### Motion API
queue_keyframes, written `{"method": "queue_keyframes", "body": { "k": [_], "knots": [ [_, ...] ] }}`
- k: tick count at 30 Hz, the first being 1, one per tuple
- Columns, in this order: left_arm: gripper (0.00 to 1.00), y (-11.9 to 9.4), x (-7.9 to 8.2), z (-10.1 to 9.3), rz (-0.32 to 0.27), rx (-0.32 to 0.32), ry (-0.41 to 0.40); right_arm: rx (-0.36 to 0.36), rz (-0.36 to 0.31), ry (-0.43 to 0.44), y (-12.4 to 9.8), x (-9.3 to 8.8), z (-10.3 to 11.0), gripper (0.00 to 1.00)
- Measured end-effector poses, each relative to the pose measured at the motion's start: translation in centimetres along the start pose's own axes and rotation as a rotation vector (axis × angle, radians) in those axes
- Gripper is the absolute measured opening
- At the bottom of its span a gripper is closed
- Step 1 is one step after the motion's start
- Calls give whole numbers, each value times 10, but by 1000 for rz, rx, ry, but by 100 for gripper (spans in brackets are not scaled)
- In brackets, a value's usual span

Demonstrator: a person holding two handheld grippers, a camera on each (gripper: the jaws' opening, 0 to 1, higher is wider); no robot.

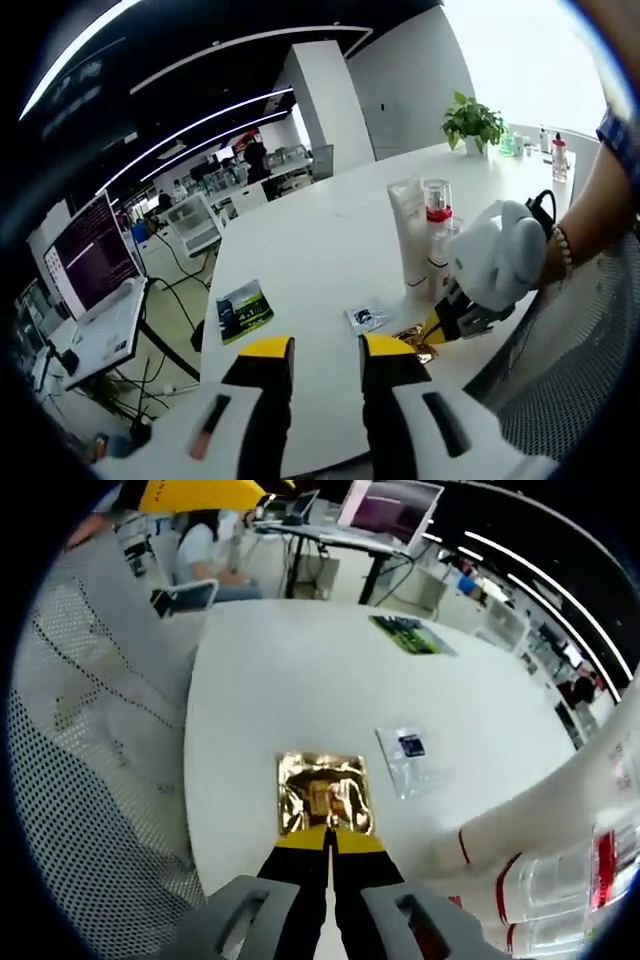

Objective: Arrange the skincare products in the storage area until every visible bottle or jar stands upright without overlapping.

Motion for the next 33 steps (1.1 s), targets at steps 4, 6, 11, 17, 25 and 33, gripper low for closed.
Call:
{"method": "queue_keyframes", "body": {
  "k": [4, 6, 11, 17, 25, 33],
  "knots": [
    [24, 0, 0, 0, 5, 2, 5, -35, 61, -11, 2, -6, -3, 0],
    [25, -1, 0, 0, 5, 2, 4, -33, 37, -7, 2, -7, -4, 0],
    [25, -1, 0, 0, 3, -1, 1, -32, 12, -13, 5, -5, -5, 0],
    [25, -1, 0, -1, 7, -1, 11, -36, -12, -7, 2, -1, -2, 0],
    [25, -1, -1, -2, 18, -2, 25, -12, -12, -17, 3, -2, 2, 0],
    [25, -1, -1, -2, 23, -3, 29, -6, -21, -14, 3, -2, 5, 0]
  ]
}}
Point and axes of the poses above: the point that each gripper's makers call its tool centre point, and the gripper's own axes: y roughly forward along the fingers, z roughly to its left, x roughly out of its top, the point moved 10 cm from there along -y, roughly backward along the fingers, and after that the axes turned 10 degrees about -z, right-handed, at the moved point
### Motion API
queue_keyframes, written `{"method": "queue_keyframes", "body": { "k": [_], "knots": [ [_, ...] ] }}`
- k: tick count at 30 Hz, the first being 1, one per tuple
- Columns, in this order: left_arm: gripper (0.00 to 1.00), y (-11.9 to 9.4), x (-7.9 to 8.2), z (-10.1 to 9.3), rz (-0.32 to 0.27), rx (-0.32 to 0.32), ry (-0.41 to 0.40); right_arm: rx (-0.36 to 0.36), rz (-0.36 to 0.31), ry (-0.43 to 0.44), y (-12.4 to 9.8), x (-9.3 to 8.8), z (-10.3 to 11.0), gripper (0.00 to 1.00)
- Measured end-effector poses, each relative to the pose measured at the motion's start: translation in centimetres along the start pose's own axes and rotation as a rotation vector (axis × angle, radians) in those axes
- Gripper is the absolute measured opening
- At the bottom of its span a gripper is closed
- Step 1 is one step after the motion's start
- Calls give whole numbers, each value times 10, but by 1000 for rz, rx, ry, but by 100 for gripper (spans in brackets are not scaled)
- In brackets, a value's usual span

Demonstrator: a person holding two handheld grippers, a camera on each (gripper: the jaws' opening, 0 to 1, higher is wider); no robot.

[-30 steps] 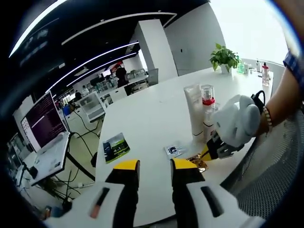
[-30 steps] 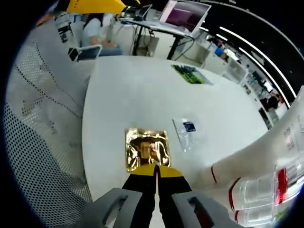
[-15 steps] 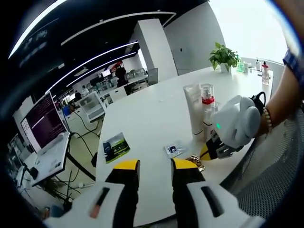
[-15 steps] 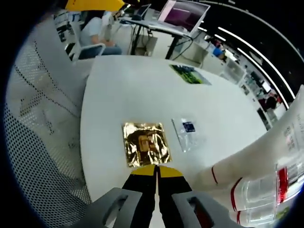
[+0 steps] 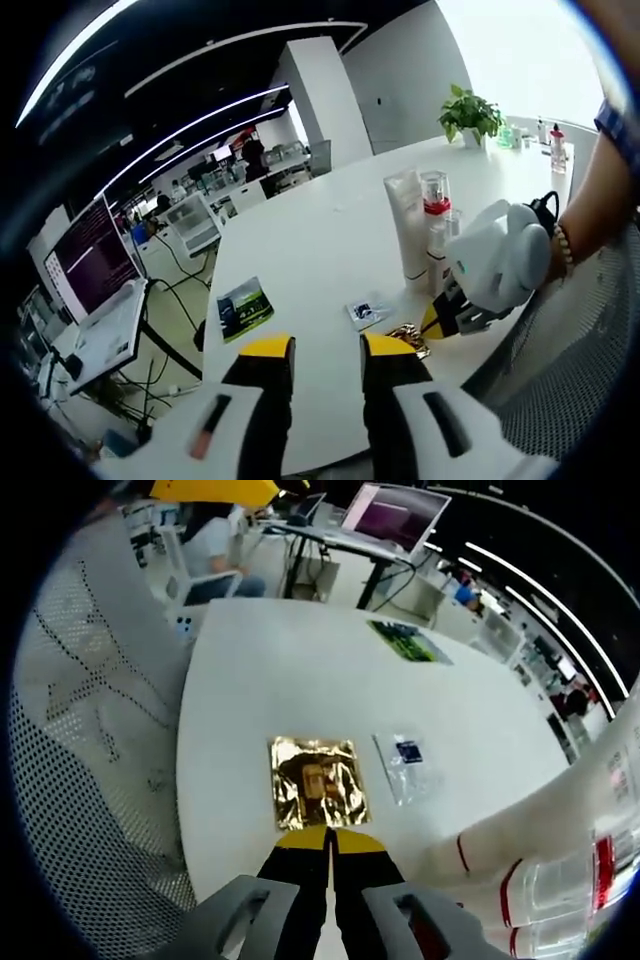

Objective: Arrange the skincare products in the storage area until every visible bottle or jar stands upright without overlapping.

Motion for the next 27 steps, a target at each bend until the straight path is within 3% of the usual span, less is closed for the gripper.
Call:
{"method": "queue_keyframes", "body": {
  "k": [15, 24, 27],
  "knots": [
    [25, -1, 1, 1, -10, 20, -8, 6, -39, -19, 1, -3, 1, 0],
    [24, -3, 3, 1, -42, 41, 0, 26, -45, -114, 0, -4, 2, 0],
    [24, -3, 3, 2, -32, 42, -8, 7, -55, -67, -1, -6, 2, 0]
  ]
}}
Point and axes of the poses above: the point that each gripper's makers call its tool centre point, and the gripper's own axes: y roughly forward along the fingers, z roughly to its left, x roughly out of its top, the point moved 10 cm from there along -y, roughly backward along the fingers, and after that the axes turned 10 degrees about -z, right-handed, at the moved point
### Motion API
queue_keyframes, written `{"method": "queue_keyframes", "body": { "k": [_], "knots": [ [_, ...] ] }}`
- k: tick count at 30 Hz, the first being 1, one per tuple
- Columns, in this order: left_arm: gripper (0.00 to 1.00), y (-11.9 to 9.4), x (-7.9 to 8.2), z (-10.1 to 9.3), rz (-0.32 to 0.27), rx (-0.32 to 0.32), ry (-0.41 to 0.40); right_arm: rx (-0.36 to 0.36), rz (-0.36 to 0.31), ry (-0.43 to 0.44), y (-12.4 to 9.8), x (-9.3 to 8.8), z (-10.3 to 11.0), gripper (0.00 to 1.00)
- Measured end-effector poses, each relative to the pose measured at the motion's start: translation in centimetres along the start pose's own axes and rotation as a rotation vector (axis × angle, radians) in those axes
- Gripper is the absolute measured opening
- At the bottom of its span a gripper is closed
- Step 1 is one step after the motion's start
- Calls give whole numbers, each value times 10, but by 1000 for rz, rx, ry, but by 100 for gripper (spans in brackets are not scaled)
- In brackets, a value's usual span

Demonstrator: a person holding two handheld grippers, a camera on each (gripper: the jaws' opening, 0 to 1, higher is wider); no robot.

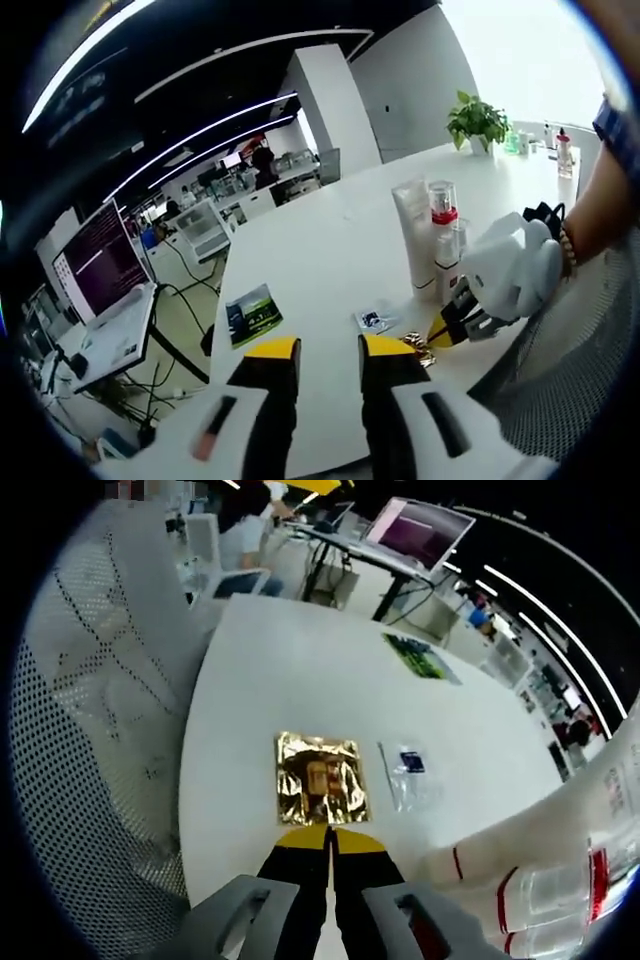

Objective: Arrange the skincare products in the storage area until every visible bottle or jar stands upright without overlapping.

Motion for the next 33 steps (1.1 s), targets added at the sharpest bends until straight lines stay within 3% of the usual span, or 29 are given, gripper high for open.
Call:
{"method": "queue_keyframes", "body": {
  "k": [9, 33],
  "knots": [
    [24, -2, 1, 0, -16, 5, 3, 14, -4, -50, 0, 1, 0, 0],
    [21, -1, 0, 0, 0, 17, 25, 13, -23, -23, -1, -1, -1, 0]
  ]
}}
Point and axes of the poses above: the point that each gripper's makers call its tool centre point, and the gripper's own axes: y roughly forward along the fingers, z roughly to its left, x roughly out of its top, the point moved 10 cm from there along -y, roughly backward along the fingers, and after that the axes turned 10 degrees about -z, right-handed, at the moved point
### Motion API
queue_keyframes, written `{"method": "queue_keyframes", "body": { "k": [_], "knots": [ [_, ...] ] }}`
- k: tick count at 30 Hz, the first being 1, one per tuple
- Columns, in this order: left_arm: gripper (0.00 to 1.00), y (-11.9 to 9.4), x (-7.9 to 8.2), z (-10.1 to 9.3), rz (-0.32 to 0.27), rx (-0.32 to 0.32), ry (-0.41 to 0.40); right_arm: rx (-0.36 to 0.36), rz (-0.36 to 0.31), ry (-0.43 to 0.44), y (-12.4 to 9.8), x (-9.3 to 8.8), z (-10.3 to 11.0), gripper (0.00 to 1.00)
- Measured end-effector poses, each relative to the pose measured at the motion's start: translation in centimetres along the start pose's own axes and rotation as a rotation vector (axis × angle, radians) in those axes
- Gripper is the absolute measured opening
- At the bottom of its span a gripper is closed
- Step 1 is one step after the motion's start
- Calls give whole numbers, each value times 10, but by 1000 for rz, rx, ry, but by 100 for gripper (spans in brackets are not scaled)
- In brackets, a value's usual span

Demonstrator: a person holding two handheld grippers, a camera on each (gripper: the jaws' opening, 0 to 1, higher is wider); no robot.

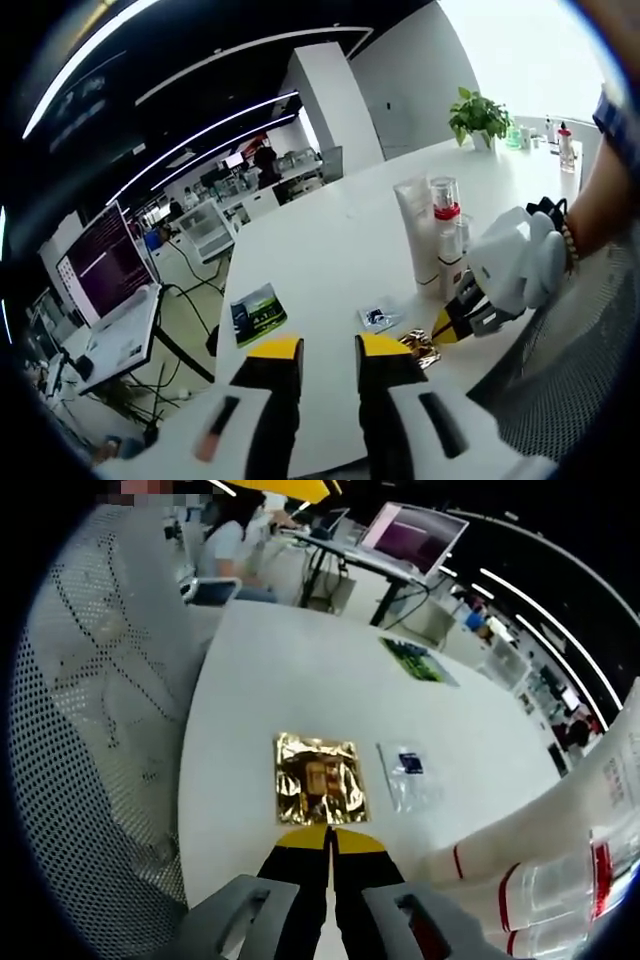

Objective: Arrange the skincare products in the storage area until every visible bottle or jar stands upright without overlapping.

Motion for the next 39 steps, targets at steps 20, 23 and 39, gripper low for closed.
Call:
{"method": "queue_keyframes", "body": {
  "k": [20, 23, 39],
  "knots": [
    [21, 1, -1, 0, 0, -8, 7, 5, -8, 28, 1, -1, -2, 0],
    [21, 1, -1, 1, -3, -6, 6, 7, -5, 15, 1, 0, -2, 0],
    [20, -8, 7, 13, -138, 64, -112, -88, -76, 161, -26, 39, -35, 0]
  ]
}}
Point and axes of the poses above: the point that each gripper's makers call its tool centre point, and the gripper's own axes: y roughly forward along the fingers, z roughly to its left, x roughly out of its top, the point moved 10 cm from there along -y, roughly backward along the fingers, and after that the axes turned 10 degrees about -z, right-handed, at the moved point
